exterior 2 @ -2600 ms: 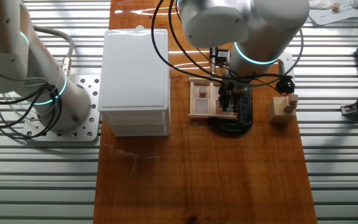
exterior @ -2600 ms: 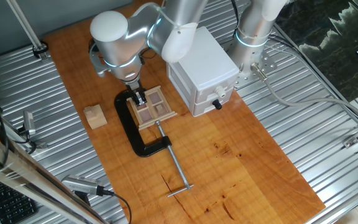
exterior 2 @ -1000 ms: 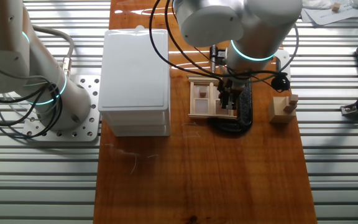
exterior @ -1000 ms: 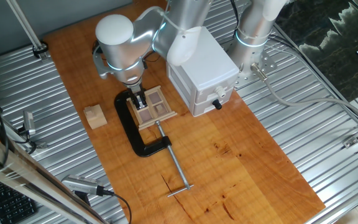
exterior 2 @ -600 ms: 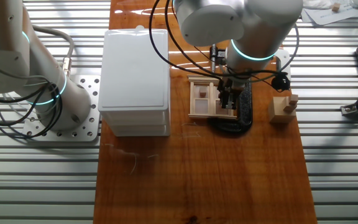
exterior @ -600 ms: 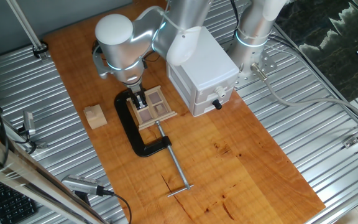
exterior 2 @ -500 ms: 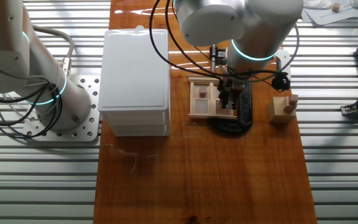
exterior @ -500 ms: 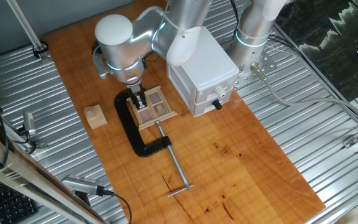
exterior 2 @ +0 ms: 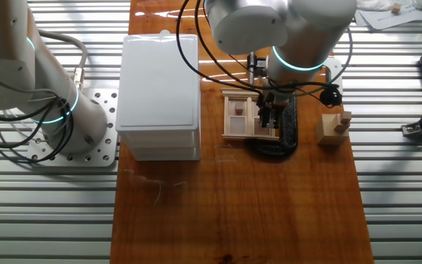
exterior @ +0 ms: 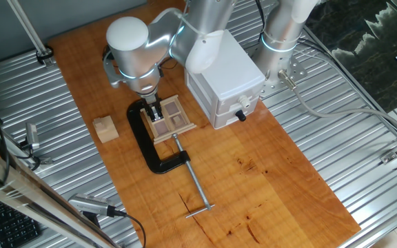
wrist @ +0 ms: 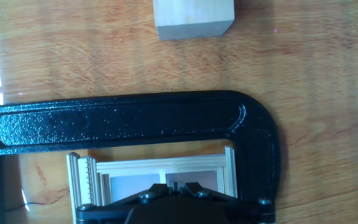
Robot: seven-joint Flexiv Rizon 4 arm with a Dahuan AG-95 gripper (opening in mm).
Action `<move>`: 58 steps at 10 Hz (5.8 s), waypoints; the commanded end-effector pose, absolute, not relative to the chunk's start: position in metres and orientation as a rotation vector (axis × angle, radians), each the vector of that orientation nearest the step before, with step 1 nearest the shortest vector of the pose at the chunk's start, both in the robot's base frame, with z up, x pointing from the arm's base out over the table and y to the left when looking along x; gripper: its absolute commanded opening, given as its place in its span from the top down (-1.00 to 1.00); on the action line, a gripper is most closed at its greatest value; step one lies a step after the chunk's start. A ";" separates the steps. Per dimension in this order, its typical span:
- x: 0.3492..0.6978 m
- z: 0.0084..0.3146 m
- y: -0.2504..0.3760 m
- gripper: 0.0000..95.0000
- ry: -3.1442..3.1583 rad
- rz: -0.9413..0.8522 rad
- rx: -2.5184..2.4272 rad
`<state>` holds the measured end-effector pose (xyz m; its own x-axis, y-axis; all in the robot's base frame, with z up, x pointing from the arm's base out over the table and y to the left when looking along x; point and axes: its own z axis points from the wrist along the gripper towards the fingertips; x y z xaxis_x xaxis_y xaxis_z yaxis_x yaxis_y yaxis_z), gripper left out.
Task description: Open a sliding window
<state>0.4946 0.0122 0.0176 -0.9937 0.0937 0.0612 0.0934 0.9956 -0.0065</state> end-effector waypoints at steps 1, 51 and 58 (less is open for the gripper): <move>0.494 0.018 0.012 1.00 -3.077 0.005 -0.145; 0.496 0.016 0.023 1.00 -3.069 0.008 -0.163; 0.495 0.016 0.025 1.00 -3.071 0.007 -0.162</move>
<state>0.4954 0.0250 0.0162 -0.9923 0.1049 0.0663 0.1046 0.9945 -0.0082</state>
